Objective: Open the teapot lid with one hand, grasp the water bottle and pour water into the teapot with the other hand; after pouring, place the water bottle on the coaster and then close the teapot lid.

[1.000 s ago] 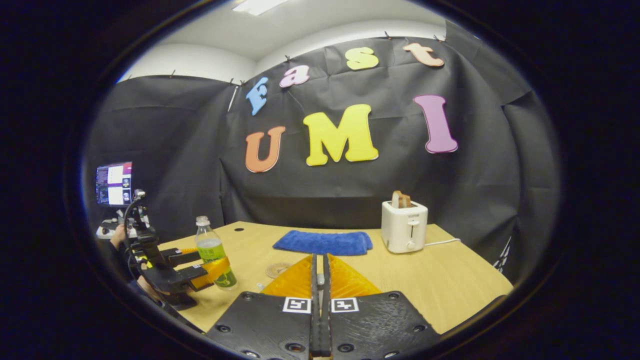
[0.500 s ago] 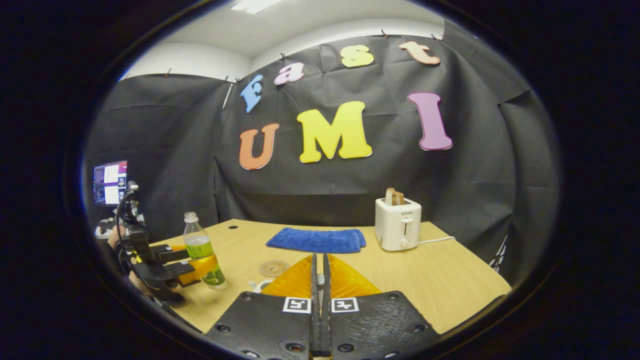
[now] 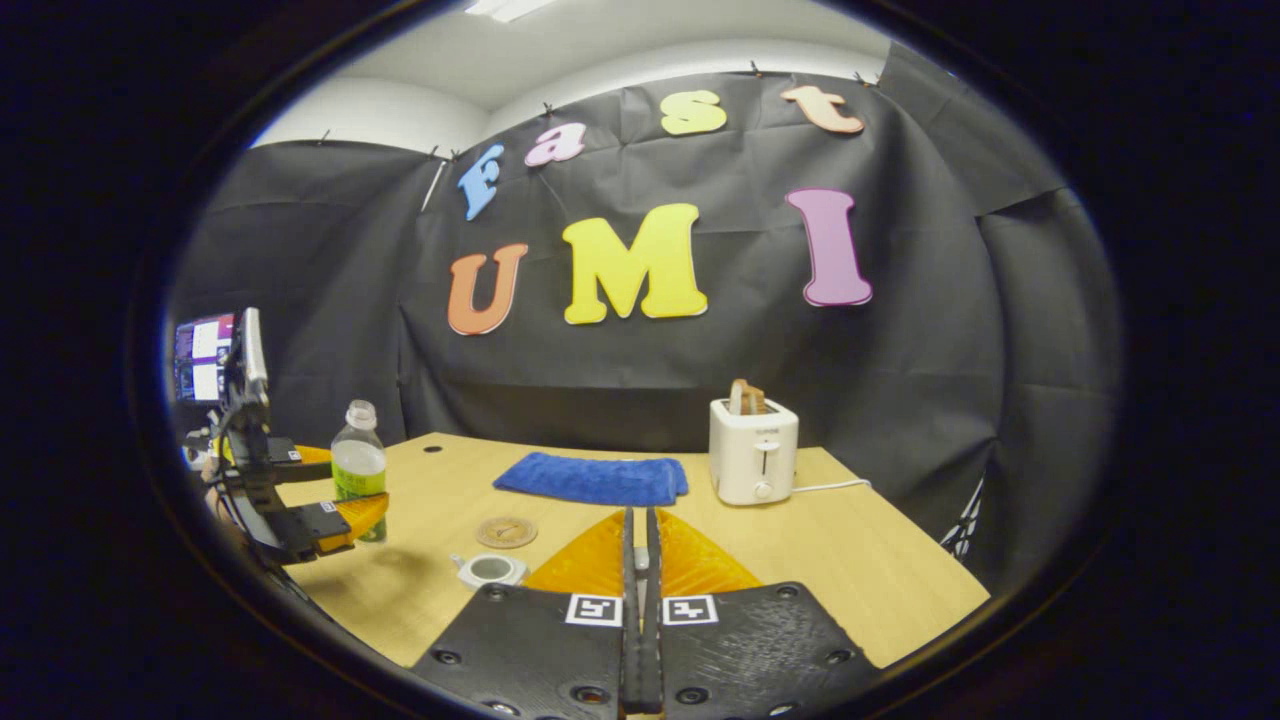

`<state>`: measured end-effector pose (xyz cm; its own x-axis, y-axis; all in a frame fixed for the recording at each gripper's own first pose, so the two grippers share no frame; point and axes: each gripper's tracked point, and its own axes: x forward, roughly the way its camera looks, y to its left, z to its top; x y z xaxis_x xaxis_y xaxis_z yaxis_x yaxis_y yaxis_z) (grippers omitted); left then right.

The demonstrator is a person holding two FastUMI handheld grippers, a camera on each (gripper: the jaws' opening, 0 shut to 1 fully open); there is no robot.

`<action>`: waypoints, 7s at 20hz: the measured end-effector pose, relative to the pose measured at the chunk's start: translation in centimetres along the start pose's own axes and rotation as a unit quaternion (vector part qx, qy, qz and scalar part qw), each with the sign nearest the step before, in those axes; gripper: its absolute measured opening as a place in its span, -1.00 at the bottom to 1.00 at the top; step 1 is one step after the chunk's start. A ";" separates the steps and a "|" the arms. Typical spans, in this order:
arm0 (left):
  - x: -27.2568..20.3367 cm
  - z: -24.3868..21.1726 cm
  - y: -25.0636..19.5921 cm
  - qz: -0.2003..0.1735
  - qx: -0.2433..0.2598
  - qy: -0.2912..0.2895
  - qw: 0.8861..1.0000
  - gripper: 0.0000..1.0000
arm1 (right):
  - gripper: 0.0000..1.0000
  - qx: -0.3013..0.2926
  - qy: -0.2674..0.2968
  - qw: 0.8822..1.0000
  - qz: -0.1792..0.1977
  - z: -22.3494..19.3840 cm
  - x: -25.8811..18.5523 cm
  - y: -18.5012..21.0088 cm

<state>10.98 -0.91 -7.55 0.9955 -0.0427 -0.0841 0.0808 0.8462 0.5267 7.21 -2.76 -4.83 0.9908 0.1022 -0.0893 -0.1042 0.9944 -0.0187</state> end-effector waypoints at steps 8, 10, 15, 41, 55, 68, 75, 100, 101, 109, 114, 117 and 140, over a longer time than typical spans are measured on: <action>1.3 -0.9 -2.7 -0.006 0.263 0.046 0.964 0.54 | -1.00 -0.002 -0.012 0.998 -0.056 1.0 -0.8 -4.8; 0.9 -1.1 -3.3 -0.016 0.339 0.050 0.939 0.54 | -1.00 0.001 -0.010 0.998 -0.056 1.1 -0.7 -5.0; 0.5 -1.1 -3.5 -0.020 0.424 0.074 0.903 0.53 | -1.00 0.007 -0.012 0.998 -0.055 1.2 -0.8 -5.6; 0.0 1.7 -3.2 0.000 0.691 0.121 0.713 0.53 | -1.00 0.005 -0.008 0.998 -0.061 1.2 -1.2 -6.9; -0.2 3.1 -3.3 0.011 0.728 0.118 0.675 0.53 | -1.00 -0.001 0.002 0.998 -0.058 0.8 -1.0 -6.8; 0.2 3.4 -3.5 0.015 0.725 0.105 0.680 0.53 | -1.00 0.004 0.000 0.998 -0.062 0.9 -1.1 -7.3; 1.0 4.5 -2.6 0.020 0.510 0.042 0.859 0.51 | -1.00 0.016 -0.006 0.998 -0.067 1.2 -1.2 -7.9; 12.6 7.9 -2.7 -0.042 -0.316 -0.078 0.945 0.58 | -1.00 0.035 0.010 0.995 -0.089 -1.1 0.8 -8.0; 13.0 7.7 -3.3 -0.046 -0.317 -0.077 0.944 0.58 | -1.00 0.035 0.011 0.995 -0.089 -1.2 0.8 -8.1; 15.4 4.6 -5.7 -0.060 -0.305 -0.053 0.949 0.58 | -1.00 0.037 0.022 0.995 -0.088 -1.9 1.4 -8.0; 15.7 4.2 -6.1 -0.061 -0.296 -0.049 0.952 0.60 | -1.00 0.036 0.026 0.995 -0.087 -2.3 1.7 -7.9; 15.5 4.5 -6.0 -0.053 -0.293 -0.052 0.953 0.68 | -1.00 0.032 0.023 0.995 -0.087 -2.1 1.5 -7.9; -5.1 7.4 3.8 0.037 -0.293 -0.070 0.953 0.92 | -0.98 0.015 0.011 1.000 0.014 -1.8 1.8 2.0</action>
<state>6.54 -1.41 1.19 0.9975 -0.0064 0.0709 0.0092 0.9992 -0.0386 8.68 -0.66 -6.80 0.9853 0.1293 -0.1118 -0.1286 0.9916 0.0133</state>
